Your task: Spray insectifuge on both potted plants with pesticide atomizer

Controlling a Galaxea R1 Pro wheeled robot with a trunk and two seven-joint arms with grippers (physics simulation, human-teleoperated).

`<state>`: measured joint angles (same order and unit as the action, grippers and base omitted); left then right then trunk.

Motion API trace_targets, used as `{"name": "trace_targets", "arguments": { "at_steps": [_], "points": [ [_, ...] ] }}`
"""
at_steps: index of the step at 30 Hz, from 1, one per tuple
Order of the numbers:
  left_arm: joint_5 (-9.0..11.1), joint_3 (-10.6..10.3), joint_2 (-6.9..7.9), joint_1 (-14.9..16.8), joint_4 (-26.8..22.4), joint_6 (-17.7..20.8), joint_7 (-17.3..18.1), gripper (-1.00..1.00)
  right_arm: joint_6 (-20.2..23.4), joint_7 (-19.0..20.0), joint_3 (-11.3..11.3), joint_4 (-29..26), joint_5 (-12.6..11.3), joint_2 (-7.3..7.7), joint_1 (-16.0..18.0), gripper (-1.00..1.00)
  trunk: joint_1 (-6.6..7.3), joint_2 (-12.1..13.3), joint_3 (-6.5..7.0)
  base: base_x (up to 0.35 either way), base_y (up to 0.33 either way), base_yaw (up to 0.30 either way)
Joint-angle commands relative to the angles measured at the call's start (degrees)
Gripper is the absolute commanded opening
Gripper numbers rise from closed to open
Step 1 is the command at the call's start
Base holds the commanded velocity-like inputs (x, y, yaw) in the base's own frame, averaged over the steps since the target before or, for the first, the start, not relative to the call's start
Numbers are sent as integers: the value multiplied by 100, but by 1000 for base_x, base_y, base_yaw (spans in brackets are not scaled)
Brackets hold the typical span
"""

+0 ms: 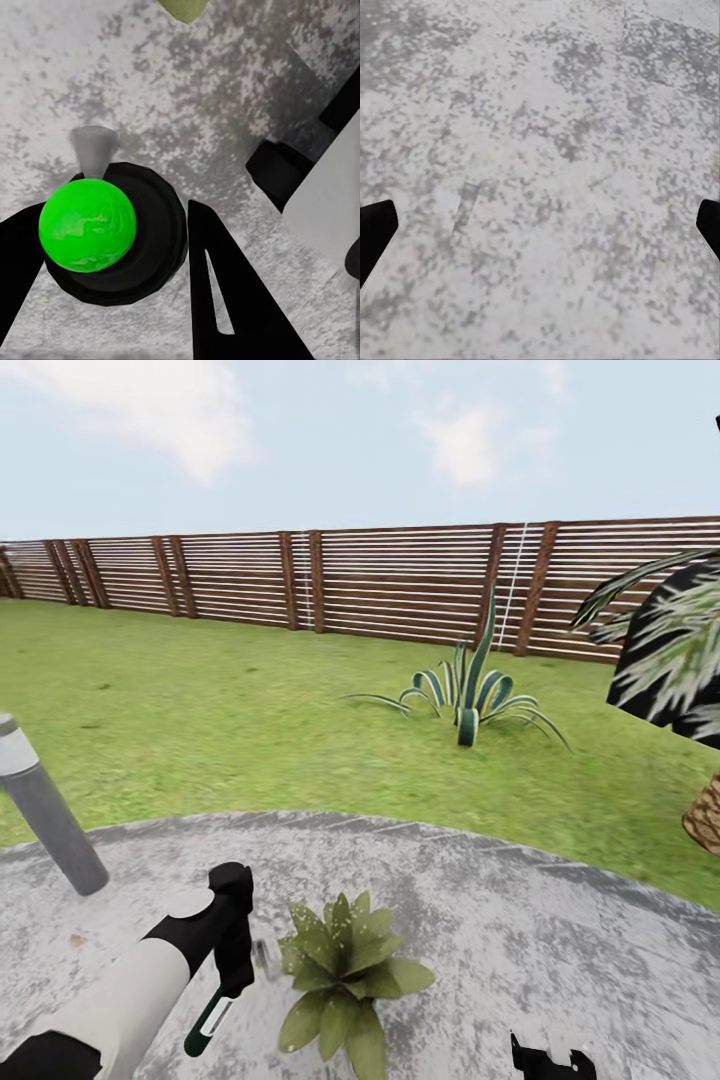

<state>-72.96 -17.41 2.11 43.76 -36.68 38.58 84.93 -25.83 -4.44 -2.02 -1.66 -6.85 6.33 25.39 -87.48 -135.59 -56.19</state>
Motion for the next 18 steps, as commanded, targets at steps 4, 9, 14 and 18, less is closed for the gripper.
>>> {"name": "trace_targets", "arguments": {
  "at_steps": [4,9,14,18],
  "points": [
    [-29,-54,-12,2,-11,60,41,-100,-18,4,-26,1,-53,0,1,100,-1,-2,-6,160,-123,124],
    [-740,-86,-8,-30,39,52,41,-100,-18,4,-26,-1,-53,7,1,100,-1,-2,-6,14,-12,7],
    [-904,-36,2,-34,67,70,34,-100,-18,4,-26,0,-53,9,1,100,-1,-2,-6,20,-118,1],
    [-904,-9,-7,-34,40,71,36,-100,-18,4,-26,-1,-53,1,1,100,-1,-2,-6,5,-263,164]
  ]
}}
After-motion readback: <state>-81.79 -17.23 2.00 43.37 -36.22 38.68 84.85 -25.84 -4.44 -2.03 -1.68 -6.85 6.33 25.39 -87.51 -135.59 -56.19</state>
